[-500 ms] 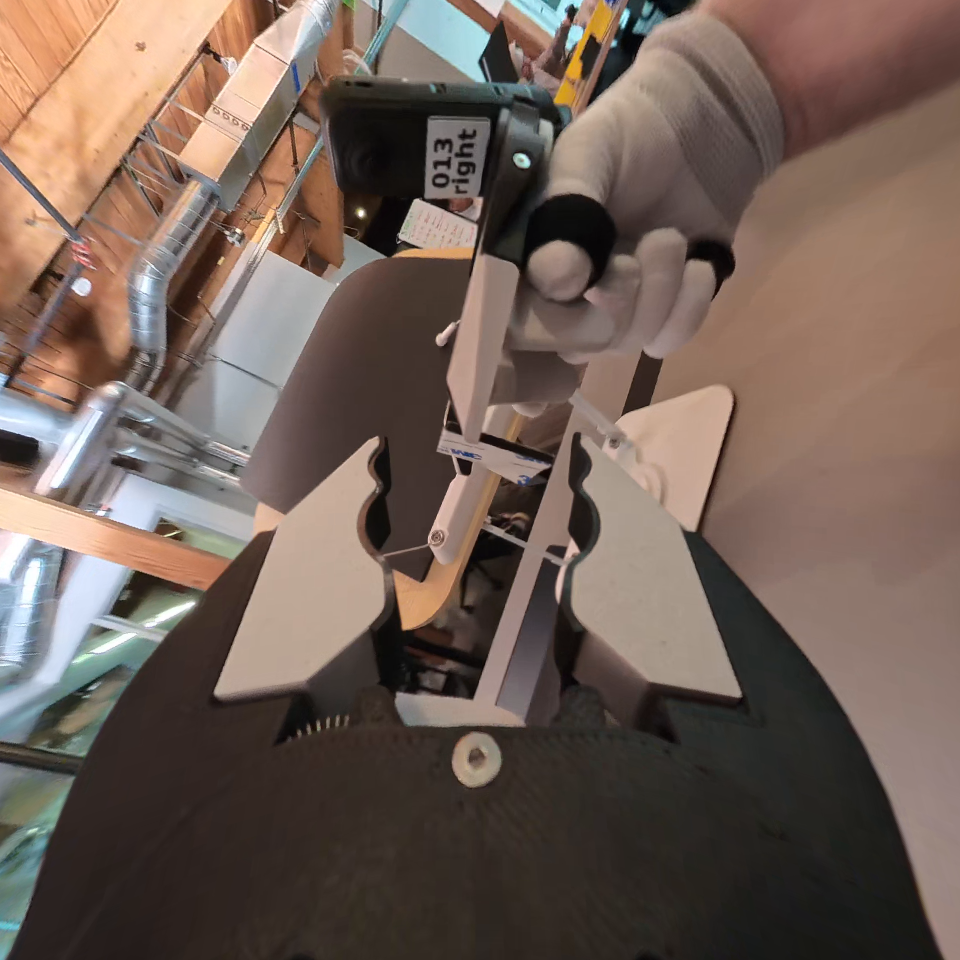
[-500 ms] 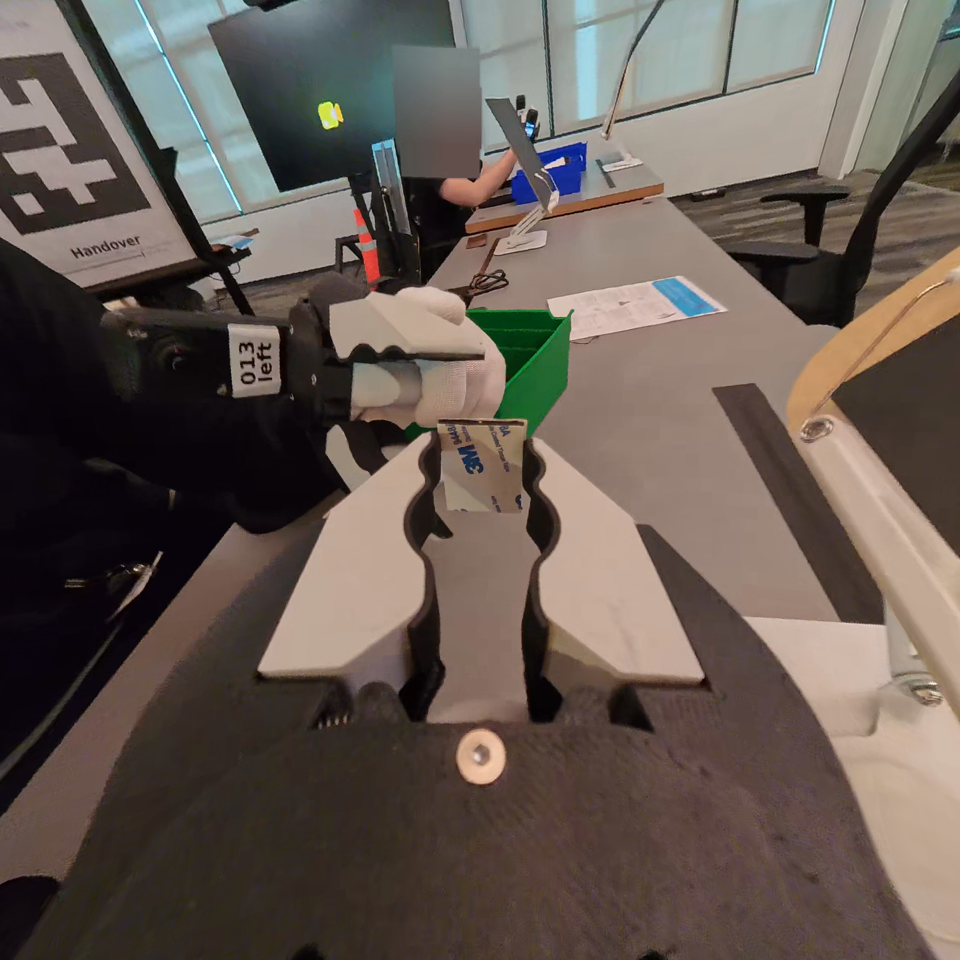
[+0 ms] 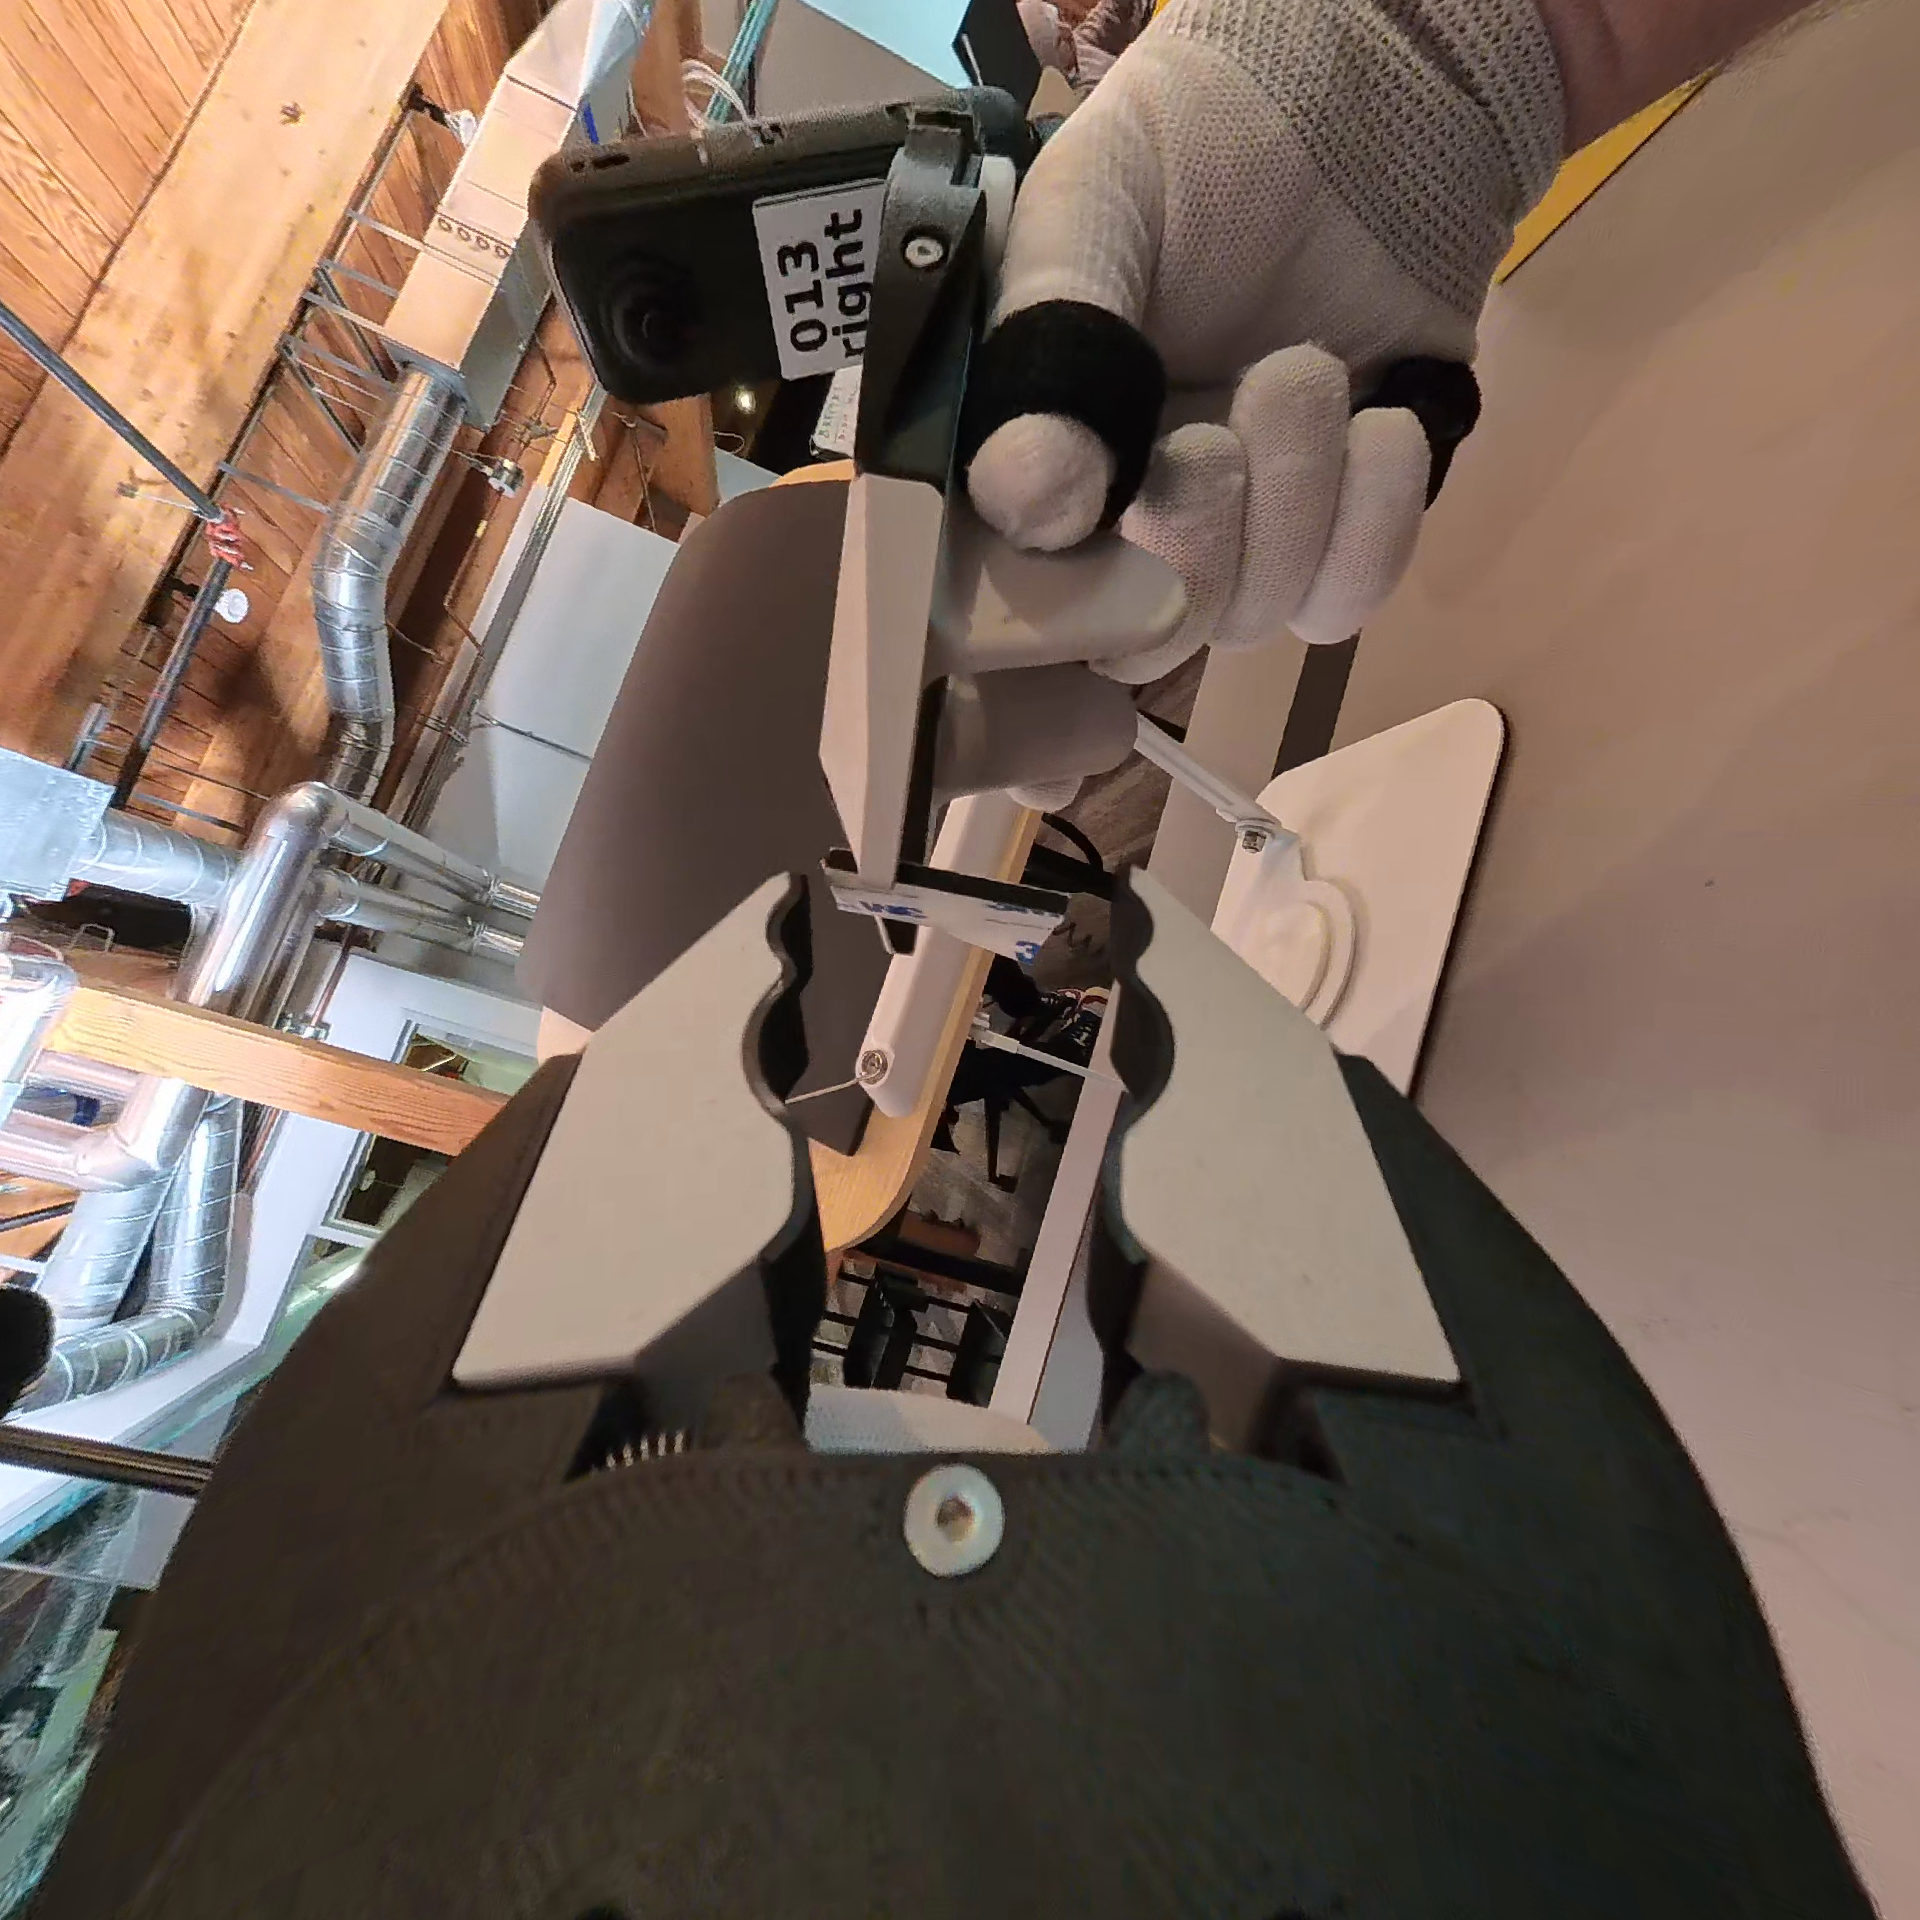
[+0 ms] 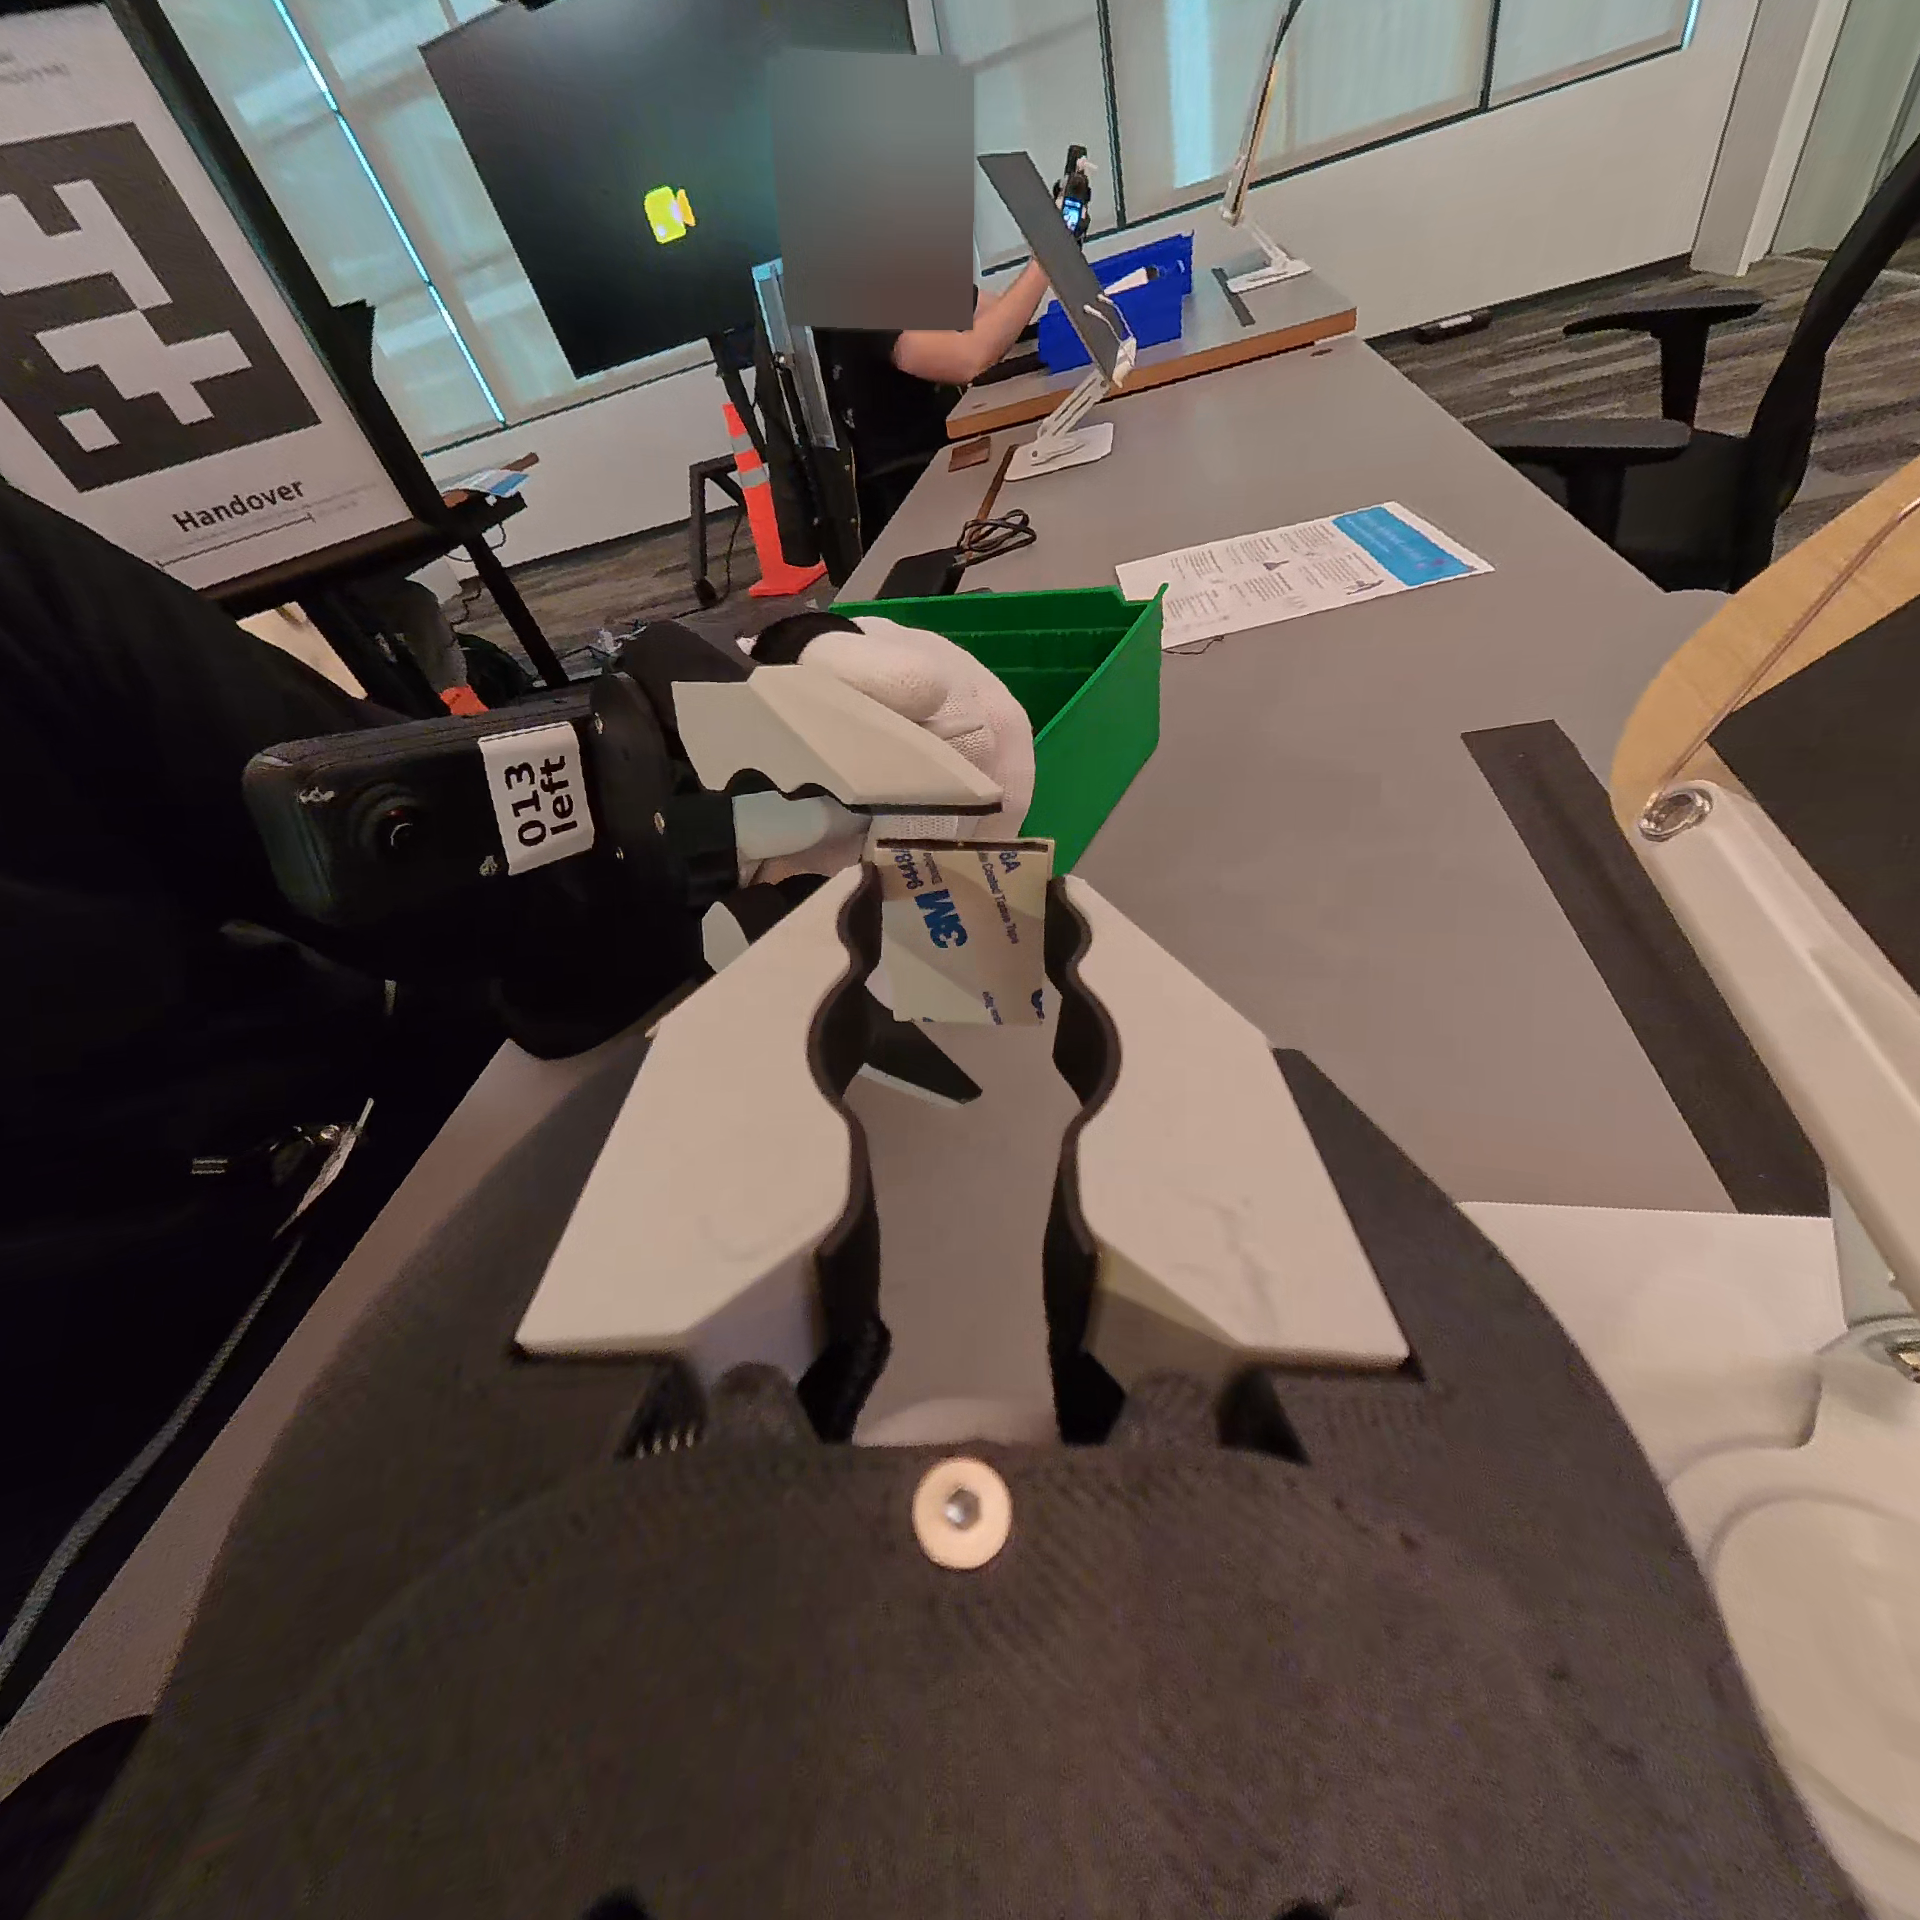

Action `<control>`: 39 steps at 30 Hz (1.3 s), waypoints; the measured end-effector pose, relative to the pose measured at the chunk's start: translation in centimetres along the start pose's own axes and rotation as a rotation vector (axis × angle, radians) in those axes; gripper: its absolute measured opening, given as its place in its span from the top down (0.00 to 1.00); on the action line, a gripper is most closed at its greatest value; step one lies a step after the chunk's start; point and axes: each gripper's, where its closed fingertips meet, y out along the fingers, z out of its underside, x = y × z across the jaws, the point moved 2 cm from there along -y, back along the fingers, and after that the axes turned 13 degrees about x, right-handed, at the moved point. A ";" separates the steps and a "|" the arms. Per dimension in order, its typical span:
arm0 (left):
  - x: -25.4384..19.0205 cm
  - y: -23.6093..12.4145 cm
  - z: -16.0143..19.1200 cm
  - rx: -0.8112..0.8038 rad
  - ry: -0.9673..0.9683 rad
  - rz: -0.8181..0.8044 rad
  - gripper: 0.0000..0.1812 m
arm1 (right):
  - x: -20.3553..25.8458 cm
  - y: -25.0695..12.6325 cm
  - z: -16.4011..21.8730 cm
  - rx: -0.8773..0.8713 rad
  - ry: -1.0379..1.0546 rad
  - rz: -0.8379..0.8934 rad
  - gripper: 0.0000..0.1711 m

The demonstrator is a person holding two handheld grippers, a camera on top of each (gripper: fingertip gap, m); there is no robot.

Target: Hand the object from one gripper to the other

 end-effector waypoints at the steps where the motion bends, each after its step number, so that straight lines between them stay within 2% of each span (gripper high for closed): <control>1: 0.0 0.0 0.0 -0.001 -0.001 0.001 0.70 | 0.0 0.0 0.0 0.002 0.001 -0.001 0.84; 15: -0.2 0.0 -0.5 -0.027 0.010 -0.038 0.77 | -0.9 -0.5 0.3 0.005 0.028 0.034 0.84; 39: -0.8 0.0 -0.5 -0.016 0.045 -0.041 0.78 | -1.1 -0.4 0.8 0.037 0.047 0.033 0.84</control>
